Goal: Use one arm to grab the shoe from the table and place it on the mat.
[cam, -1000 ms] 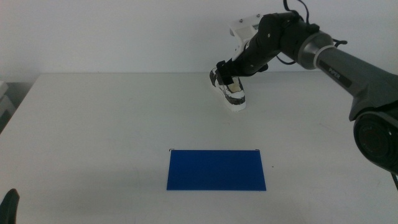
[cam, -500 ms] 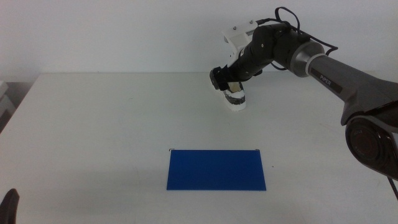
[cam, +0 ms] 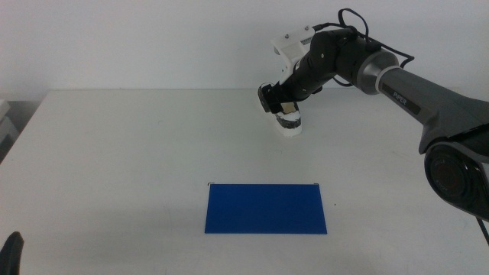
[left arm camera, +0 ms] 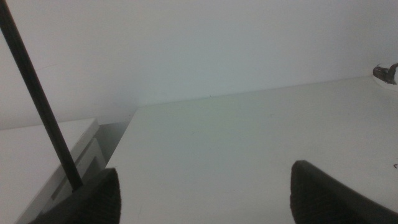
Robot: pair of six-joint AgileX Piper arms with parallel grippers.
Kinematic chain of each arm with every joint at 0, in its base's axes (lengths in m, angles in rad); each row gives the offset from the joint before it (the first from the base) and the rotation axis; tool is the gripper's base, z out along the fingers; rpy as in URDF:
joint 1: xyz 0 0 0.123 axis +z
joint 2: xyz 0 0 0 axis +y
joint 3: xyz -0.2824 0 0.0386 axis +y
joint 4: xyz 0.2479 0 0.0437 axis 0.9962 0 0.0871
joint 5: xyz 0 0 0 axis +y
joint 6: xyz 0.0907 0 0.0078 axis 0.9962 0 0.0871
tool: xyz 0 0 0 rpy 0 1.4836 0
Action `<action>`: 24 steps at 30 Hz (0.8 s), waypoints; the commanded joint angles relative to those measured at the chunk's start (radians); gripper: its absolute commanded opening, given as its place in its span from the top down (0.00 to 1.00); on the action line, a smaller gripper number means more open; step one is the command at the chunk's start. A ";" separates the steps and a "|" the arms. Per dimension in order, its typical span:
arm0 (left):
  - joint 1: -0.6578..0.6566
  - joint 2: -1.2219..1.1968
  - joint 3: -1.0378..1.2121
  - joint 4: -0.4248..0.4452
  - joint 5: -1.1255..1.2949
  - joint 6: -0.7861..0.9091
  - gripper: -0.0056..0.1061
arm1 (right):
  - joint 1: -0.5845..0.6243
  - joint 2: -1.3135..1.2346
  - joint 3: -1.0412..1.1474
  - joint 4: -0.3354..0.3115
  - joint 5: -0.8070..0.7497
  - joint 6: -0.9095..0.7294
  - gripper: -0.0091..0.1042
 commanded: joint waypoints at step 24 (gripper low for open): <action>-0.004 -0.007 0.005 -0.009 -0.081 -0.006 0.11 | -0.007 -0.058 -0.033 0.021 -0.037 -0.037 0.29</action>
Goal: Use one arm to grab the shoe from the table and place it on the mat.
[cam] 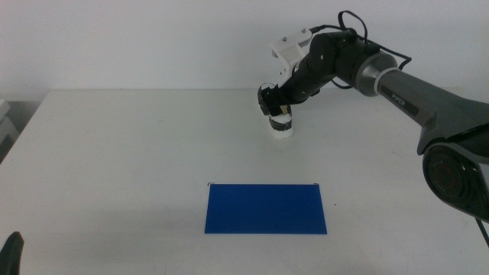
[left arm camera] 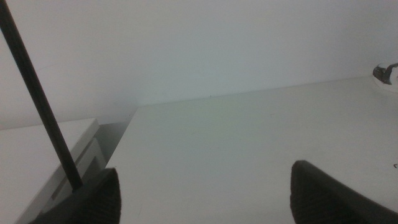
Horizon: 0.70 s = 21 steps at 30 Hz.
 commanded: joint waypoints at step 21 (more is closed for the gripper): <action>-0.004 -0.007 0.005 -0.009 -0.081 -0.006 0.11 | -0.012 -0.033 -0.033 0.097 -0.027 -0.159 0.50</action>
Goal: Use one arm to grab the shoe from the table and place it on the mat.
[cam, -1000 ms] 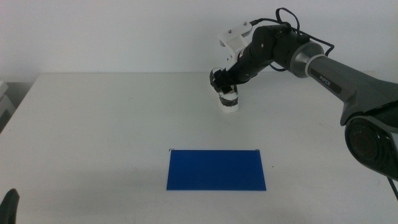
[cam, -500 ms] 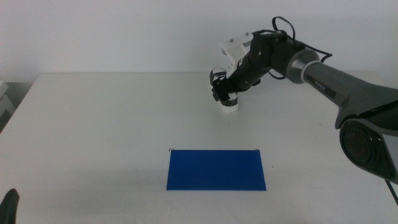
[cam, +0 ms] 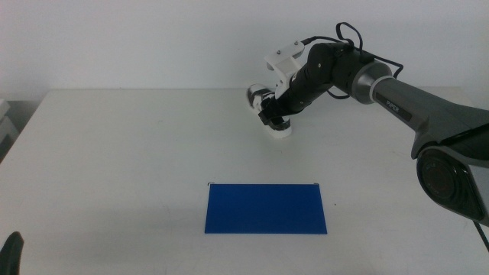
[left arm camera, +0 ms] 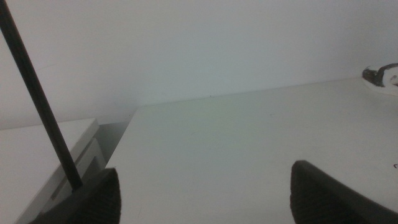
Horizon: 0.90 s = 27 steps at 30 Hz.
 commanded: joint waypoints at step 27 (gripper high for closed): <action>-0.004 -0.007 0.005 -0.009 -0.081 -0.006 0.11 | -0.029 -0.416 0.328 0.036 -0.178 -0.001 0.95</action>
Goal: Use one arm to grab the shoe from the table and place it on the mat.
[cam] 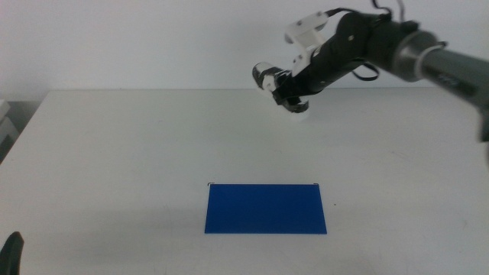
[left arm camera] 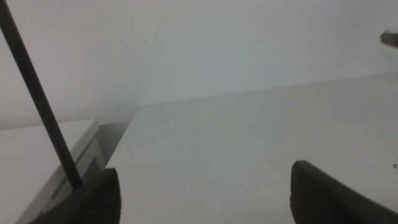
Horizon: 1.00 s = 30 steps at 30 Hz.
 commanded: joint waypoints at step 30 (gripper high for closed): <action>-0.004 -0.007 0.005 -0.009 -0.081 -0.006 0.11 | 0.397 -0.731 0.655 -0.448 0.011 0.654 0.95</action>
